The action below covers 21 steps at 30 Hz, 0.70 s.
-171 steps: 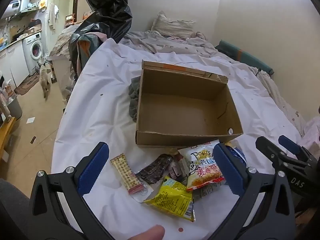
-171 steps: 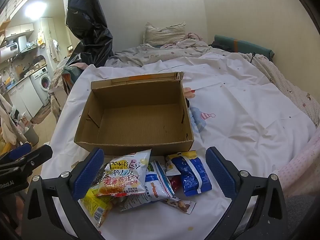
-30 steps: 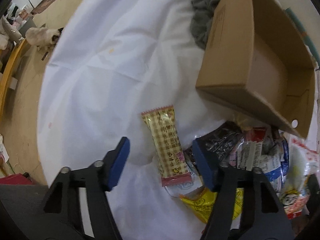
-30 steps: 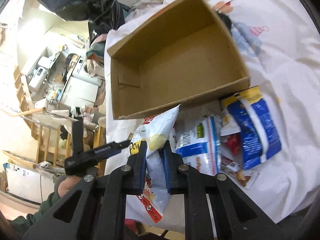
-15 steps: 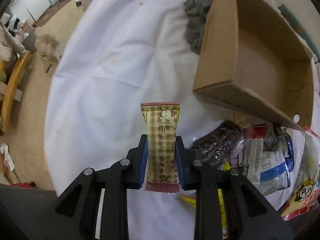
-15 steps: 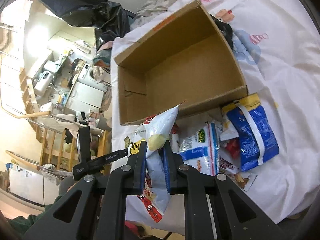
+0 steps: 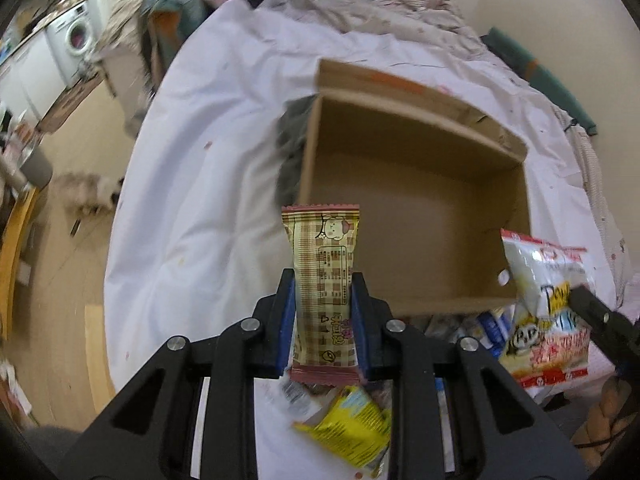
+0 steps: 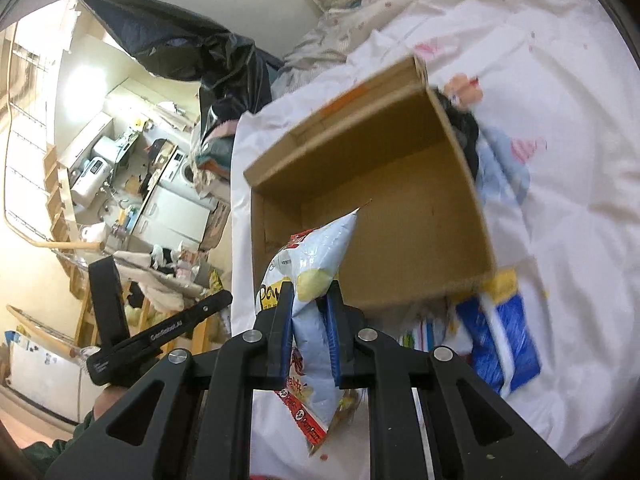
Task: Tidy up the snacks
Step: 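Carry both snacks over the box and open both tools to drop them inside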
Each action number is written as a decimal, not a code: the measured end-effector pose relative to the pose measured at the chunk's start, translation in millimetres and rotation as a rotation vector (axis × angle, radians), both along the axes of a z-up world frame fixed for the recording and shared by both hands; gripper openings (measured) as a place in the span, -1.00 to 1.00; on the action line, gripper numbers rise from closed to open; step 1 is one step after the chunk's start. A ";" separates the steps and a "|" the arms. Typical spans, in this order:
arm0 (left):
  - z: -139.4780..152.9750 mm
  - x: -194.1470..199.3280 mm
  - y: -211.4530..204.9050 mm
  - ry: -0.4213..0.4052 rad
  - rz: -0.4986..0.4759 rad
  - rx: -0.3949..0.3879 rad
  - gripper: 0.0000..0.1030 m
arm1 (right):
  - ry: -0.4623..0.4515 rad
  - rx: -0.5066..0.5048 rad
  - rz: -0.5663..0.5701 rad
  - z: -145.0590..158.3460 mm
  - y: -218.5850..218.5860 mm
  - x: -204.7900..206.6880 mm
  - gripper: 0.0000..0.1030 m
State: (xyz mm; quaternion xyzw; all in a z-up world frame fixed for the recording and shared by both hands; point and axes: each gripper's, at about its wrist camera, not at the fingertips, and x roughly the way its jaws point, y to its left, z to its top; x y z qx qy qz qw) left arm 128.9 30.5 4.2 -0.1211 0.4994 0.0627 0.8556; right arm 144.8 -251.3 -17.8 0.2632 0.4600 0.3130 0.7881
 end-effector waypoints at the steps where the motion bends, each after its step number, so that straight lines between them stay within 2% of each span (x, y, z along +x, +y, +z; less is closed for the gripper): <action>1: 1.0 9.9 -1.4 -0.005 -0.011 0.005 -0.57 | -0.015 -0.008 -0.008 6.0 -0.2 9.0 -0.70; 5: -1.5 36.6 -9.2 -0.026 -0.035 0.024 -0.57 | -0.058 -0.025 -0.044 16.6 -0.6 37.7 -0.70; 10: -14.4 53.5 -14.7 -0.050 -0.050 0.041 -0.57 | -0.079 -0.052 -0.070 11.6 2.1 65.0 -0.70; 14: -26.9 62.4 -20.0 -0.069 -0.068 0.055 -0.57 | -0.075 -0.079 -0.065 -7.9 9.8 77.3 -0.70; 17: -38.4 64.8 -24.0 -0.091 -0.077 0.124 -0.57 | -0.048 -0.095 -0.062 -24.5 11.7 81.5 -0.70; 21: -51.7 72.2 -20.1 -0.063 -0.075 0.083 -0.57 | -0.026 -0.124 -0.060 -37.4 16.3 89.9 -0.70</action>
